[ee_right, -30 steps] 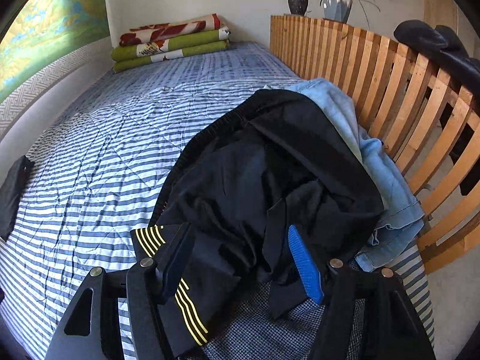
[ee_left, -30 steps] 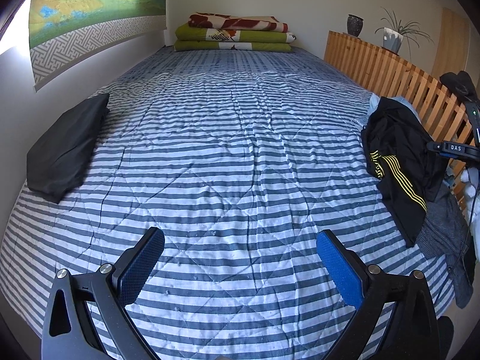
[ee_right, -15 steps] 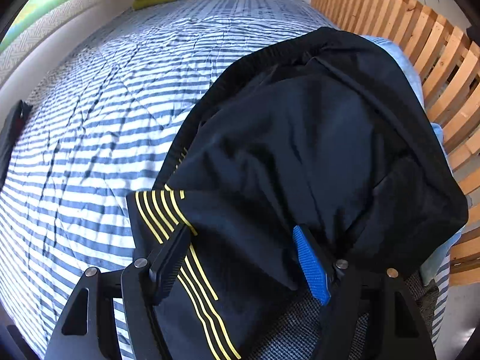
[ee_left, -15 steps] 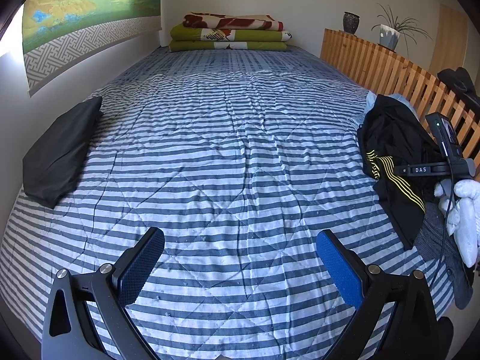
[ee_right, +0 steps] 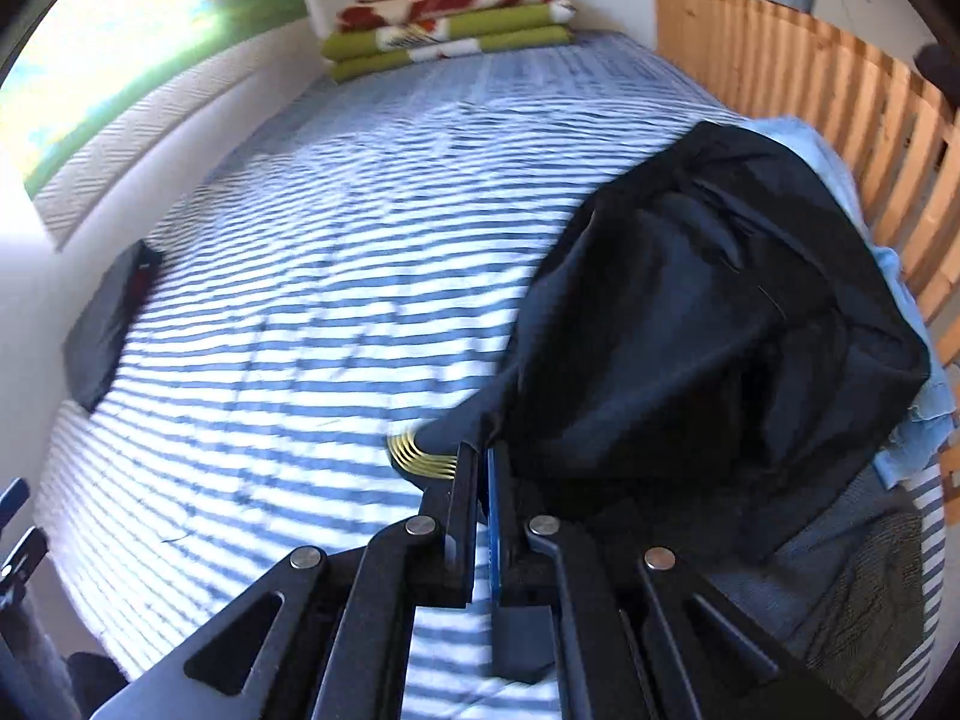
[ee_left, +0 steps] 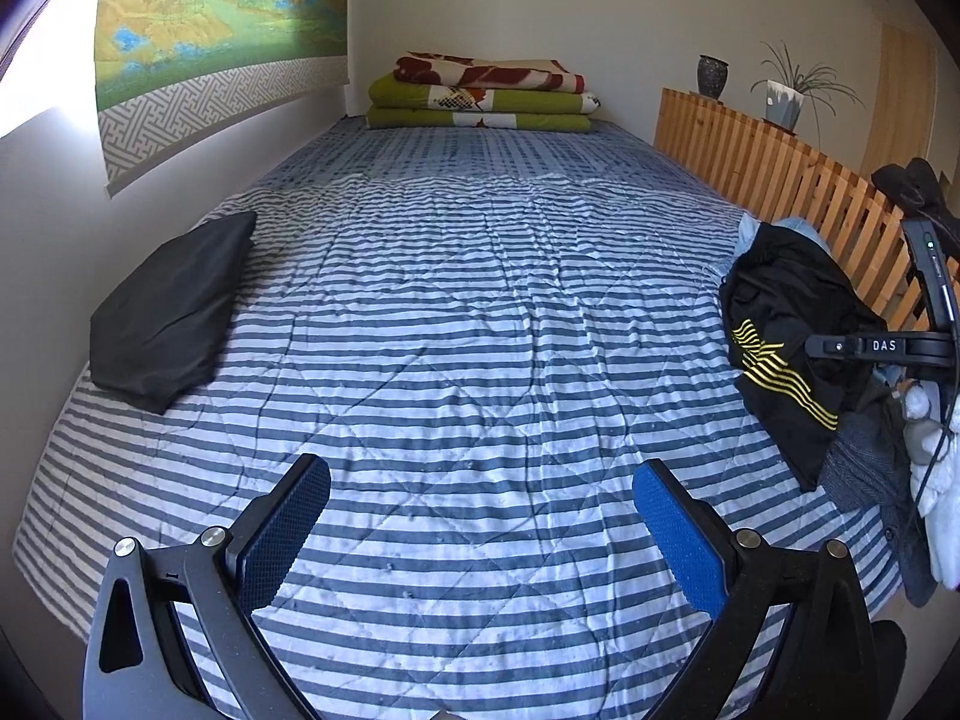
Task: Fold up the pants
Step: 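Grasp the black jacket's hem with the right gripper and lift it, then grasp the jacket with the left gripper while the right gripper holds it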
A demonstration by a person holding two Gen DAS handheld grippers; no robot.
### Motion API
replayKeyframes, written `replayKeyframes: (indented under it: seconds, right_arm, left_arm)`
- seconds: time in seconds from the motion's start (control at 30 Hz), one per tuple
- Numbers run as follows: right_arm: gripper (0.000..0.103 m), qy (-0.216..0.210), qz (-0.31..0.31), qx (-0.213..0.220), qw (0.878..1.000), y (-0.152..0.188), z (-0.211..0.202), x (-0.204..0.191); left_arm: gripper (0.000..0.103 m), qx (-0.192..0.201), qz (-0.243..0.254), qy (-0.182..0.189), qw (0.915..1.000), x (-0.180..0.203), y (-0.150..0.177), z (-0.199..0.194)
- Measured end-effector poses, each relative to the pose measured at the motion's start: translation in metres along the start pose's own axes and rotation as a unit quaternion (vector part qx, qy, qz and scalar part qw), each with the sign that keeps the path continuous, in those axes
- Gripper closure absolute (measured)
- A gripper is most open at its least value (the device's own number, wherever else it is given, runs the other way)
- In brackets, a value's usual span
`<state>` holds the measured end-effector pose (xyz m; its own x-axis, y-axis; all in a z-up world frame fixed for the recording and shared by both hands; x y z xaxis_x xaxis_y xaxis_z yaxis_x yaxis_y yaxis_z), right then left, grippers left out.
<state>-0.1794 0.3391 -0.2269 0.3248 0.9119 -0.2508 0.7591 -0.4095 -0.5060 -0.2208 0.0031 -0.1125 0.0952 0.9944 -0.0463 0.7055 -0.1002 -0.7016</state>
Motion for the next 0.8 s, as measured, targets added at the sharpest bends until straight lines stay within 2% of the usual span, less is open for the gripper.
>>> replayKeyframes:
  seconds: [0.07, 0.17, 0.23, 0.33, 0.4, 0.5, 0.6, 0.63, 0.67, 0.73, 0.8]
  right_arm:
    - [0.100, -0.044, -0.001, -0.007, 0.999, 0.008, -0.012, -0.033]
    - [0.100, -0.076, -0.043, -0.003, 0.996, 0.026, -0.027, -0.085]
    - [0.101, -0.114, -0.059, -0.010, 0.992, 0.037, -0.034, -0.126]
    - [0.101, -0.162, -0.093, -0.023, 0.982, 0.062, -0.039, -0.190]
    - [0.101, -0.201, -0.119, -0.042, 0.971, 0.080, -0.041, -0.234]
    - [0.100, -0.240, -0.148, -0.074, 0.957, 0.105, -0.039, -0.277]
    - [0.095, -0.228, -0.173, -0.100, 0.953, 0.126, -0.031, -0.285]
    - [0.087, -0.225, -0.168, -0.106, 0.954, 0.126, -0.029, -0.278]
    - [0.076, -0.221, -0.157, -0.107, 0.957, 0.122, -0.027, -0.265]
    - [0.063, -0.207, -0.122, -0.091, 0.966, 0.107, -0.025, -0.231]
    - [0.061, -0.170, -0.078, -0.072, 0.980, 0.086, -0.022, -0.187]
  left_arm:
    - [0.001, 0.005, -0.007, -0.011, 0.9999, -0.017, 0.005, -0.014]
    - [0.001, 0.011, -0.026, -0.027, 0.9992, -0.047, 0.015, -0.033]
    - [0.001, 0.015, -0.041, -0.038, 0.9983, -0.068, 0.022, -0.046]
    - [0.001, 0.018, -0.061, -0.052, 0.9966, -0.098, 0.035, -0.063]
    - [0.001, 0.018, -0.071, -0.064, 0.9953, -0.119, 0.044, -0.072]
    - [0.001, 0.012, -0.083, -0.072, 0.9939, -0.145, 0.056, -0.078]
    - [0.001, 0.005, -0.085, -0.067, 0.9941, -0.154, 0.062, -0.072]
    - [0.001, 0.003, -0.083, -0.062, 0.9946, -0.155, 0.062, -0.066]
    - [0.001, 0.001, -0.081, -0.055, 0.9952, -0.154, 0.062, -0.061]
    - [0.001, -0.008, -0.080, -0.026, 0.9964, -0.144, 0.057, -0.039]
    - [0.001, -0.025, -0.088, 0.012, 0.9958, -0.132, 0.055, -0.015]
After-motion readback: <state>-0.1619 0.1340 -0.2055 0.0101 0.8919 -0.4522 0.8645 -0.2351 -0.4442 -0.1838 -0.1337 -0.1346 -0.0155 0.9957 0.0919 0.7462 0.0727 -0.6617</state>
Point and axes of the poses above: each gripper's, at about its wrist camera, not at the fingertips, and z roughly the way its jaws point, x to its right, y to its underside, the point moved 9 cm from there along z, roughly the way its jaws point, and after that the axes turned 6 degrees about z, right-handed, at the moved point
